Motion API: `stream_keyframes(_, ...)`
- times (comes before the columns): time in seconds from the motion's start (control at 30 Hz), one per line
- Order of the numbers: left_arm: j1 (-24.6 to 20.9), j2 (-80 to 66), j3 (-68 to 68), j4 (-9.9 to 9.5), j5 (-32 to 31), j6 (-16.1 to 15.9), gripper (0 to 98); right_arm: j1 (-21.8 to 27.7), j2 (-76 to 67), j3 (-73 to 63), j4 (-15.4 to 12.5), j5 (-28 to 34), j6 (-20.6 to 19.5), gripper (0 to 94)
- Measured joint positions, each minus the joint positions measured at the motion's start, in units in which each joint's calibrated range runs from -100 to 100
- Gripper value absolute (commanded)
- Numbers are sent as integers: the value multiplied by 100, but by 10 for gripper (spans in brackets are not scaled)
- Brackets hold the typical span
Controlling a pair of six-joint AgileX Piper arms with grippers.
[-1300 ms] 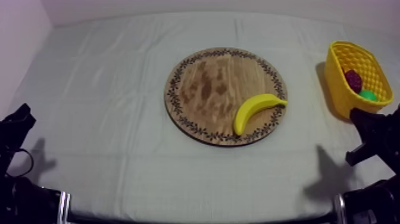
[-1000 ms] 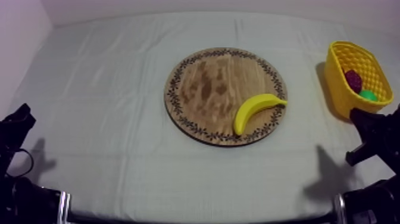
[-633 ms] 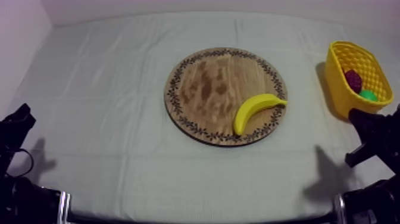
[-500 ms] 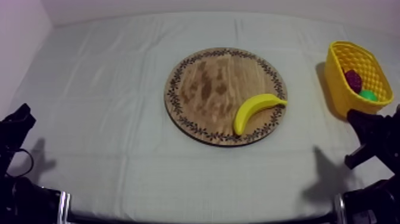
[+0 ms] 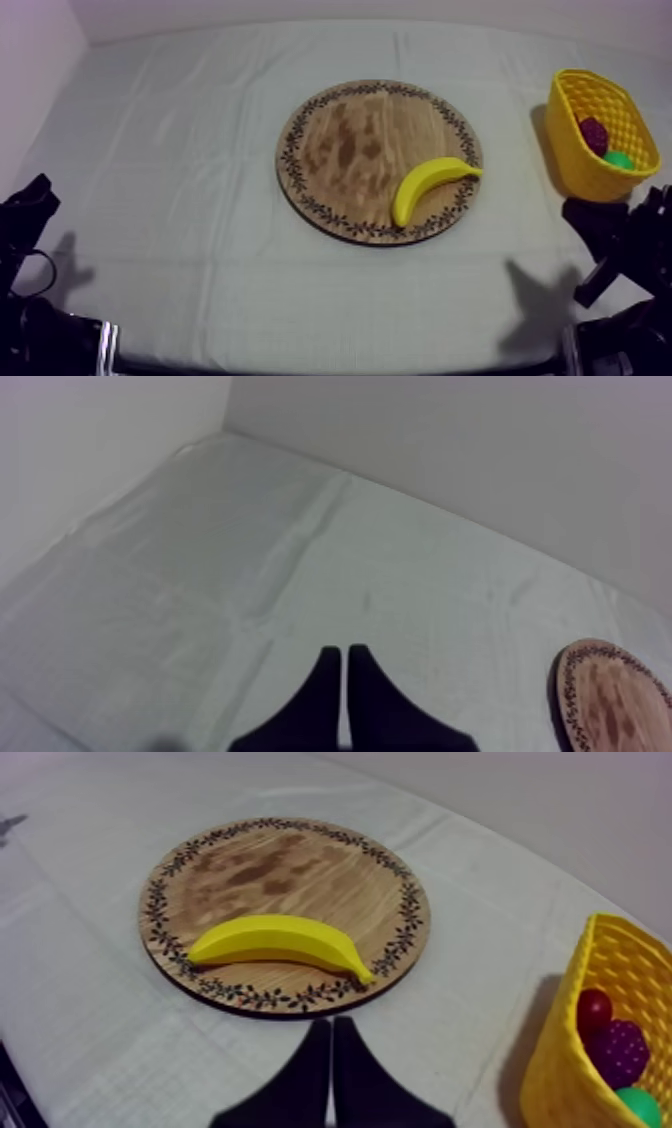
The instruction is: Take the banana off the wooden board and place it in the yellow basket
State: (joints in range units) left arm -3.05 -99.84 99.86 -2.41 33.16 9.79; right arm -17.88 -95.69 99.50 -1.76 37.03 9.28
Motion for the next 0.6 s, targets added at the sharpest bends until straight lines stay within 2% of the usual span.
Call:
stream_keyframes(0.17, 0, 0, 0, 0, 0, 0, 1, -80, 169, -137, -46, 64, 91, 6)
stream_keyframes(0.37, 0, 0, 0, 0, 0, 0, 1, -227, 951, -729, 109, 305, 150, 6)
stream_keyframes(0.6, 0, 0, 0, 0, 0, 0, 1, -452, 2266, -2096, 24, 1277, 473, 6)
